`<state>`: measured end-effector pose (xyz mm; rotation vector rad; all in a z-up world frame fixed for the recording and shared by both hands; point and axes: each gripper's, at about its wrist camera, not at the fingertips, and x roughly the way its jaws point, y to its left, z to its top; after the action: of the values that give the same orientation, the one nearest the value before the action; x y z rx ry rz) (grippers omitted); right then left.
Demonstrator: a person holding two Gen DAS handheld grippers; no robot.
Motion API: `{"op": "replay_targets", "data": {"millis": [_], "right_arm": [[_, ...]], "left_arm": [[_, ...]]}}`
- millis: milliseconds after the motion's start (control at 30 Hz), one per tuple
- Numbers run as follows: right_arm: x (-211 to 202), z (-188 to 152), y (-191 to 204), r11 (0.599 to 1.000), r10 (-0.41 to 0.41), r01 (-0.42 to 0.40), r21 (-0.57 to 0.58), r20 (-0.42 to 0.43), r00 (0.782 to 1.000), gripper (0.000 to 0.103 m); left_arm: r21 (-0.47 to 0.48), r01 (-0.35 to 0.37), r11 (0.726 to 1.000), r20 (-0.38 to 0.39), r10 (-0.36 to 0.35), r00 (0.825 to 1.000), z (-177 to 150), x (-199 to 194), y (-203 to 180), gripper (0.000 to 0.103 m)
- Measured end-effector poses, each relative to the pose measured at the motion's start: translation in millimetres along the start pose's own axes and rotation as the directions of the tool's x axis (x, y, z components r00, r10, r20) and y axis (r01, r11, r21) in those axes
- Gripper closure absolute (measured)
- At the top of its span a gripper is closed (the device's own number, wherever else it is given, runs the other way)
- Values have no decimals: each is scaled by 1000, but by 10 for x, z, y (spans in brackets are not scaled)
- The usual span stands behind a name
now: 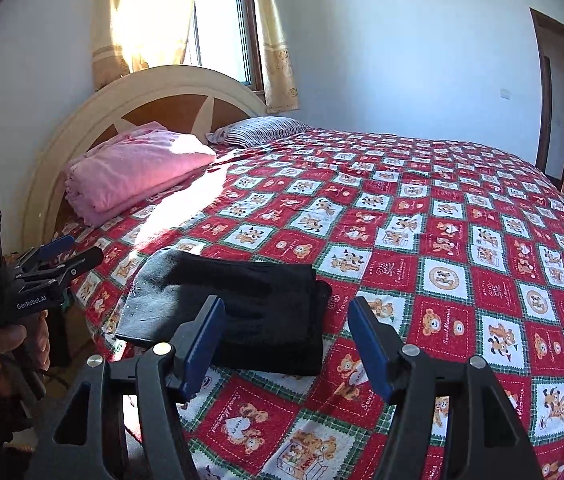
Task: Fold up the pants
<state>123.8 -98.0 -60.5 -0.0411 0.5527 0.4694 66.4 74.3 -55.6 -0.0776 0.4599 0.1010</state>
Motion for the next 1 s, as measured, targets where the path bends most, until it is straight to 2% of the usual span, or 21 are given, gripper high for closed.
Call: {"op": "replay_targets", "data": {"millis": [1000], "right_arm": [[-185,22,56,1000,-25,25,-16,44,999,37]], "left_arm": [[-1,-8,1000,17,8,1000,25,-83,-60,0]]}}
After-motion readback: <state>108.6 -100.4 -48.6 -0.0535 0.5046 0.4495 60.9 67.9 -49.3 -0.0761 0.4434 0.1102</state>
